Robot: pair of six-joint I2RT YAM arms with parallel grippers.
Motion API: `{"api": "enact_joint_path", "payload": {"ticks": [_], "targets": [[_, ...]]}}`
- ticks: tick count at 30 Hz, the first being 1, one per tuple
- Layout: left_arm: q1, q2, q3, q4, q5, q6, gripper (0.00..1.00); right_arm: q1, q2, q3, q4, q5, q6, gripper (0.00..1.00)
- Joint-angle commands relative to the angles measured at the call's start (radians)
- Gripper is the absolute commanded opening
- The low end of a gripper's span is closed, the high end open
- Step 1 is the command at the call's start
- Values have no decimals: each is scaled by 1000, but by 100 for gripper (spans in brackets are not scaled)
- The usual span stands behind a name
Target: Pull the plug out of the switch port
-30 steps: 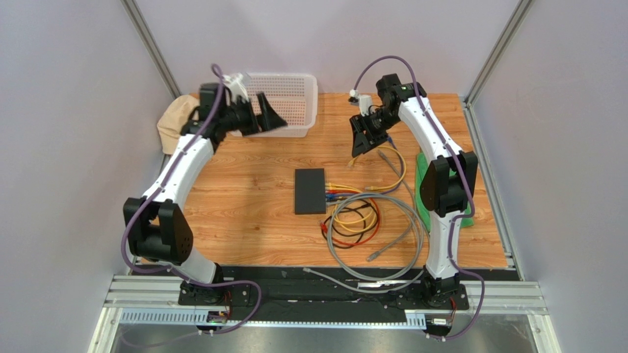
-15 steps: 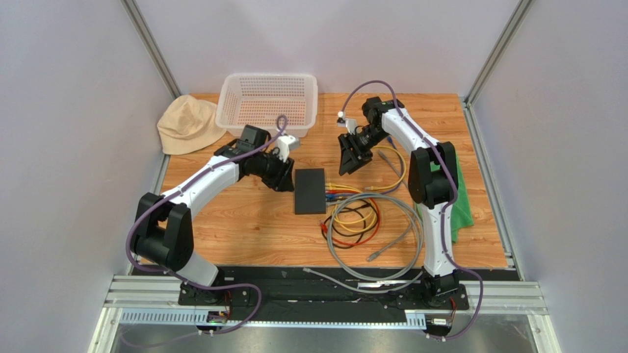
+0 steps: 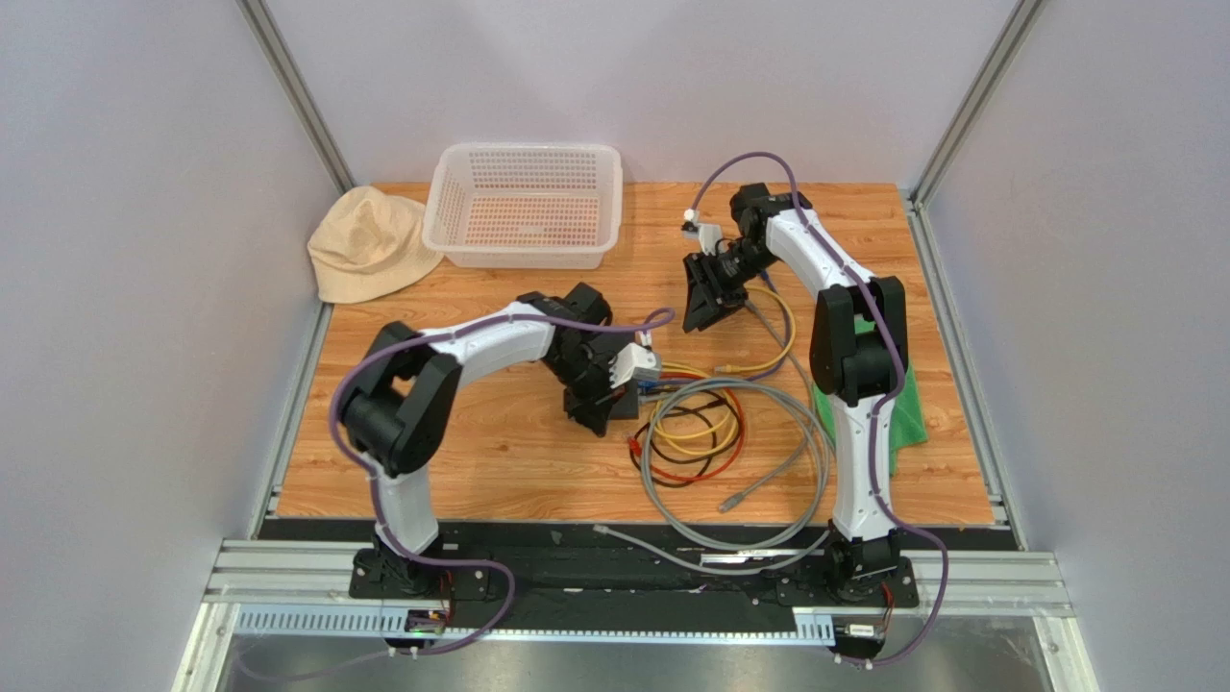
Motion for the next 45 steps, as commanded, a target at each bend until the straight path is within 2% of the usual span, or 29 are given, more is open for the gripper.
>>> {"api": "enact_joint_path", "payload": {"ticks": [1,6,9,12,14,17,18,21,24,28,31,32,34,35,45], "targets": [[-18,109,131,-4,-101,-12,0,16,-20,37,52,43,25,46],[1,100,148,42,-239,33,0,22,-33,28,55,59,24,46],[57,70,159,88,-342,12,0,25,-41,21,56,65,22,47],[149,76,214,87,-368,-13,0,33,-33,28,61,71,22,48],[205,88,269,53,-338,-15,0,41,-27,48,59,74,22,49],[229,67,303,-83,-168,16,25,51,-33,65,58,60,20,51],[228,41,297,-128,-99,17,37,53,-35,73,59,56,20,52],[228,-10,263,-101,-25,-48,50,50,-27,91,58,51,11,54],[226,-9,289,-15,-20,-192,53,45,-7,110,78,11,4,56],[228,59,402,67,-26,-378,49,36,67,151,110,-37,31,56],[222,129,459,76,-14,-488,39,19,129,208,115,-34,69,55],[220,140,464,91,-9,-505,23,12,135,206,124,-30,97,56],[214,172,466,108,-2,-550,3,4,141,196,147,-33,108,55],[211,183,464,120,1,-559,0,2,141,192,148,-40,109,55],[203,295,470,139,-90,-605,0,11,166,148,167,-115,126,55]]}}
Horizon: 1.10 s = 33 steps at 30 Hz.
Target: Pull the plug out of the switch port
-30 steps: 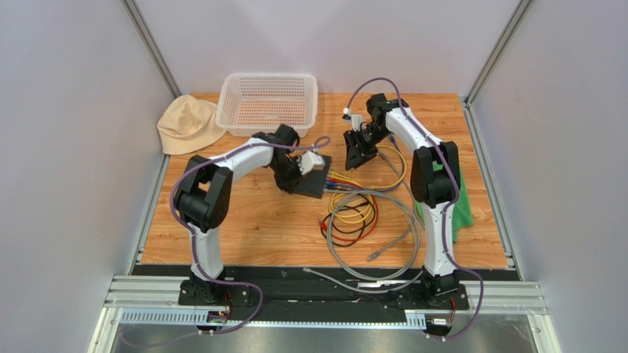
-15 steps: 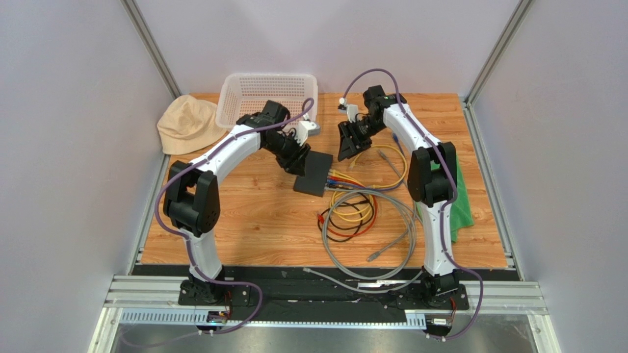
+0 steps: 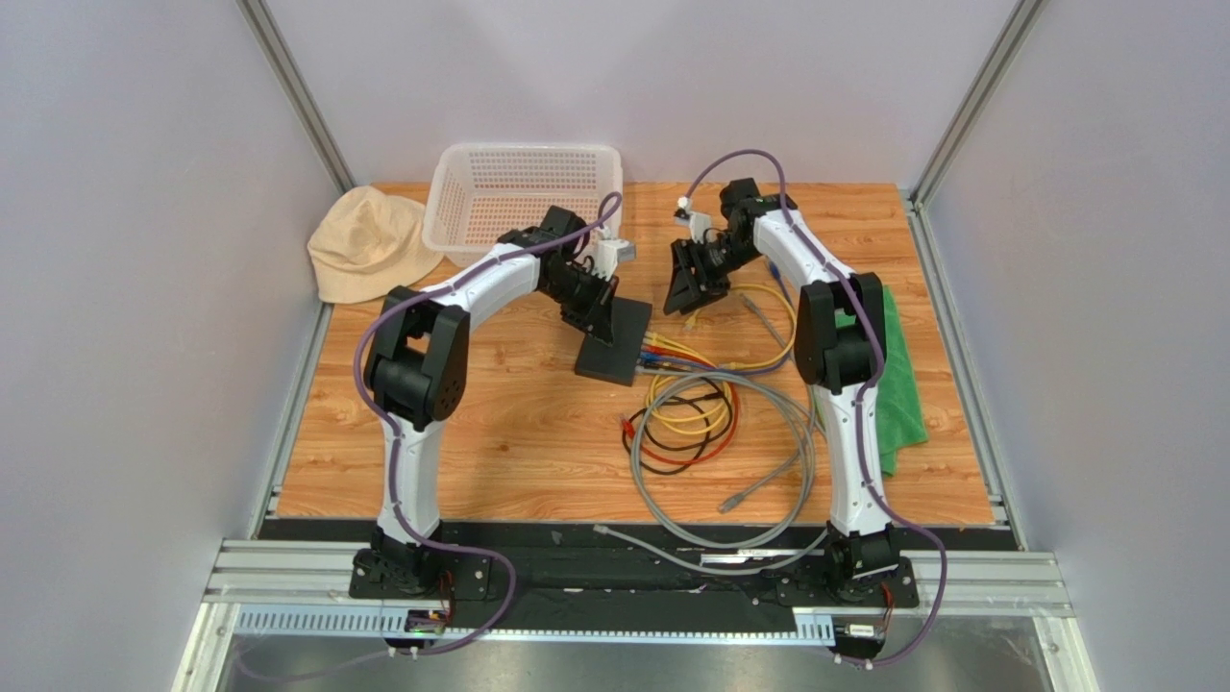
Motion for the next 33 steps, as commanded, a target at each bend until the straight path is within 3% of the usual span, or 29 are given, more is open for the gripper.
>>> {"api": "enact_joint_path", "payload": {"ticks": [1,7,16,25,33], "targets": [[1,18,26,33,-63,-86,0,17,11,-13,31,-58,15,55],[4,38,-14,59,-43,-188,0,32,51,-14,29,-48,12,55],[5,53,-33,57,-71,-197,0,69,101,-5,32,-81,12,51],[5,45,-39,57,-80,-193,0,80,140,6,35,-96,18,43],[5,42,-36,54,-85,-188,0,79,161,3,38,-96,23,29]]}}
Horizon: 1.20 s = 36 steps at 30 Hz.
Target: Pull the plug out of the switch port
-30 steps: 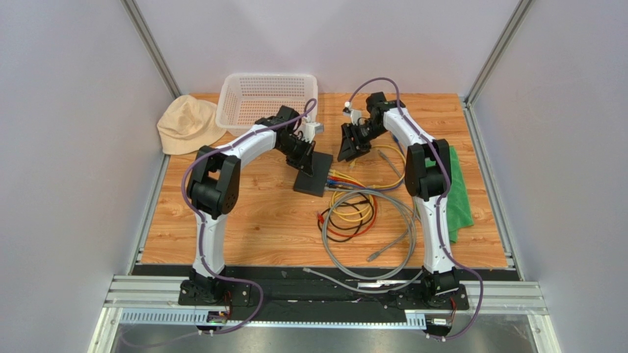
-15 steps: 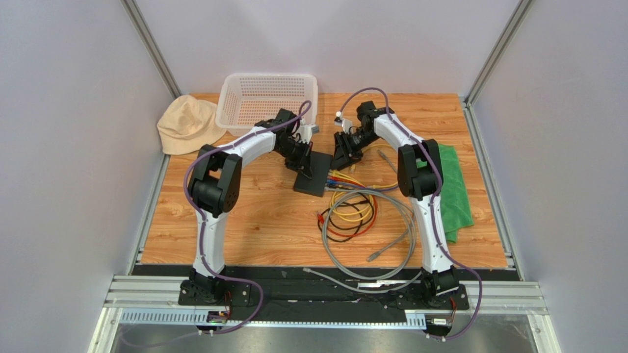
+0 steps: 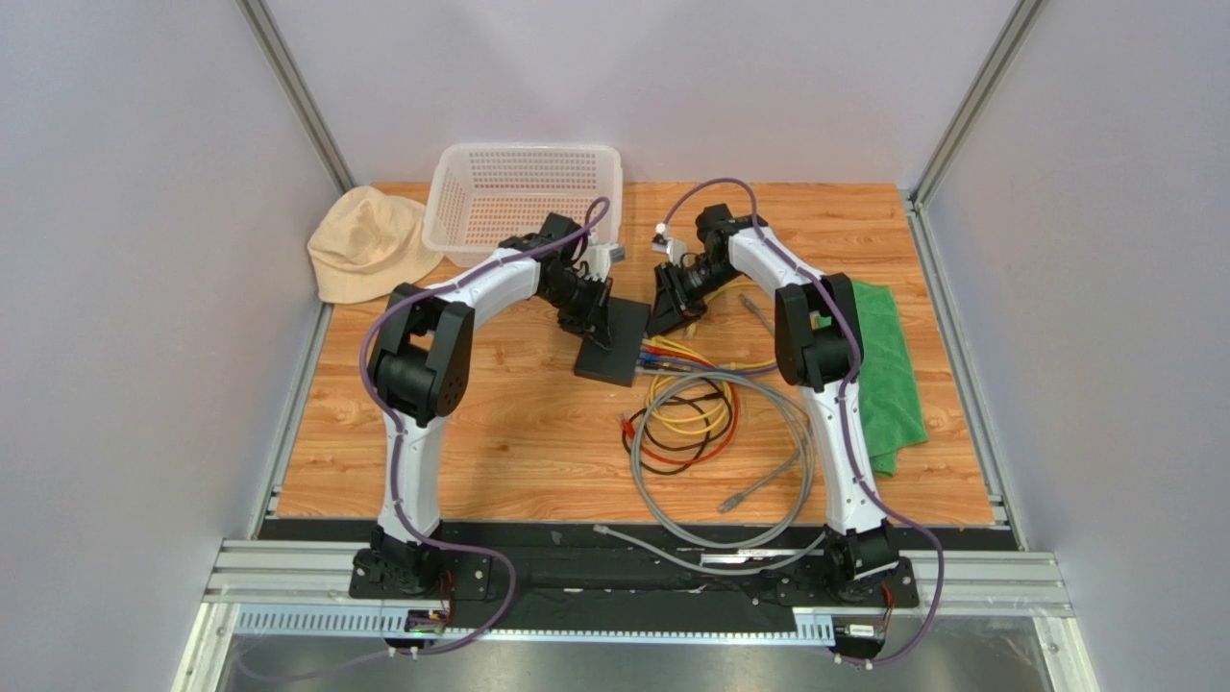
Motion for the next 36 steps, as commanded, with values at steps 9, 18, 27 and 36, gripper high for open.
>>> {"api": "enact_joint_path", "payload": {"ticks": [9,18,27,36], "targets": [[1,8,-4,6,-32,2,0,20,15,-15,-10,74,-37,8],[1,22,2,14,-39,1,0,19,-14,-40,-45,85,-57,41],[-45,-6,-18,-20,-29,30,0,8,108,28,-85,-14,-62,37],[-52,5,5,-34,-51,50,0,31,99,3,-47,-1,13,44]]}}
